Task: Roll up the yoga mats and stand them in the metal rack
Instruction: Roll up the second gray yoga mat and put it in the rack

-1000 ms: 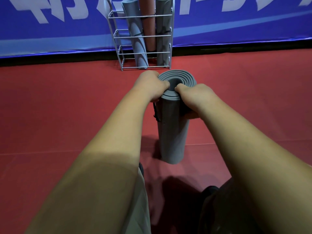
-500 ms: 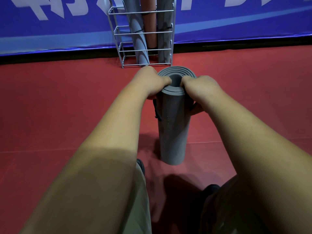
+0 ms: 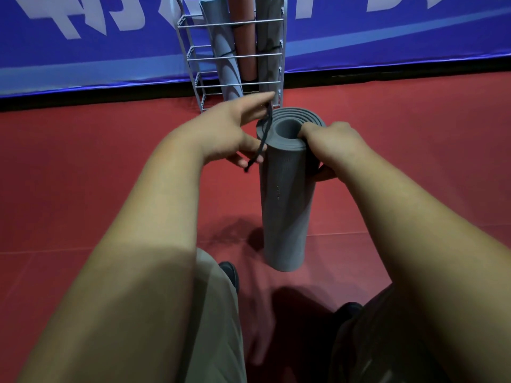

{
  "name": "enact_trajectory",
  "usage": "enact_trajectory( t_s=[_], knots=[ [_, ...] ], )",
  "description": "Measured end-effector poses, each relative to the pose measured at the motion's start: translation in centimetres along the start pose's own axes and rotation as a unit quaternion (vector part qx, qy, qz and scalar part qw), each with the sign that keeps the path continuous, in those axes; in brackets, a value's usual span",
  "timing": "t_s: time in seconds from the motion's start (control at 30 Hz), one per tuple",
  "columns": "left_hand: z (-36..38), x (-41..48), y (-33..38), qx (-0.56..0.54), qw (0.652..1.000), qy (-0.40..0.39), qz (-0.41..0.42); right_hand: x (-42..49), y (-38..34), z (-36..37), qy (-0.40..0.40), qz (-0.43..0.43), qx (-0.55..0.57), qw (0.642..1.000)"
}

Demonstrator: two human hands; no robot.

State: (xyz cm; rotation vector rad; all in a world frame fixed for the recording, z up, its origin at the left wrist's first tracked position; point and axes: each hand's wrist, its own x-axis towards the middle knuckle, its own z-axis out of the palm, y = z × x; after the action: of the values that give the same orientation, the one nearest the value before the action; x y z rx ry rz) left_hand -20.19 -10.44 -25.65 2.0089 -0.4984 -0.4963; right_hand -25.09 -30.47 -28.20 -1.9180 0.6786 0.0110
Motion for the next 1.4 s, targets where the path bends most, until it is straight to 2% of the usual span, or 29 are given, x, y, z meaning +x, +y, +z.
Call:
enact_trajectory(
  t_s=[0.07, 0.17, 0.27, 0.37, 0.47, 0.53, 0.63, 0.8, 0.87, 1.03, 1.13, 1.3, 1.4],
  knots=[
    [0.5, 0.5, -0.5, 0.070, 0.997, 0.009, 0.016, 0.0, -0.1, 0.3, 0.001, 0.004, 0.016, 1.000],
    [1.2, 1.8, -1.1, 0.215, 0.975, 0.042, 0.033, 0.1, -0.2, 0.6, 0.010, -0.003, 0.012, 1.000],
    [2.5, 2.8, -0.8, 0.278, 0.959, 0.056, 0.015, 0.5, -0.3, 0.9, 0.005, -0.009, -0.001, 1.000],
    [4.6, 3.5, -0.4, 0.349, 0.932, 0.102, -0.009, 1.1, -0.1, 1.0, -0.013, -0.013, 0.009, 1.000],
    [5.9, 4.4, -0.3, 0.352, 0.920, 0.173, -0.025, 1.5, 0.2, 1.1, -0.010, -0.043, 0.068, 0.997],
    [6.1, 5.0, -0.4, 0.345, 0.915, 0.208, -0.023, 1.3, 0.7, 1.4, -0.040, -0.080, 0.101, 0.991],
    [6.5, 5.4, -0.5, 0.347, 0.909, 0.230, -0.015, 1.1, 1.2, 1.6, -0.048, -0.138, 0.050, 0.988],
    [7.2, 5.6, -0.5, 0.334, 0.907, 0.254, -0.017, 1.5, 1.5, 0.8, -0.029, -0.162, 0.045, 0.985],
    [7.0, 5.5, -0.5, 0.311, 0.920, 0.239, -0.028, 1.7, 1.7, 0.9, 0.010, -0.151, 0.045, 0.987],
    [4.7, 5.7, -1.4, 0.110, 0.977, 0.175, -0.050, 2.5, 2.6, 0.6, 0.083, -0.097, 0.081, 0.988],
    [3.5, 5.6, -2.3, -0.026, 0.987, 0.150, -0.047, 3.3, 3.1, 0.4, 0.110, -0.106, 0.041, 0.988],
    [2.9, 5.2, -3.0, -0.062, 0.993, 0.097, -0.009, 4.2, 3.7, -0.3, 0.137, -0.108, -0.015, 0.985],
    [2.4, 4.9, -3.5, -0.101, 0.989, 0.102, -0.031, 4.2, 3.5, -0.7, 0.098, -0.085, -0.012, 0.991]
  ],
)
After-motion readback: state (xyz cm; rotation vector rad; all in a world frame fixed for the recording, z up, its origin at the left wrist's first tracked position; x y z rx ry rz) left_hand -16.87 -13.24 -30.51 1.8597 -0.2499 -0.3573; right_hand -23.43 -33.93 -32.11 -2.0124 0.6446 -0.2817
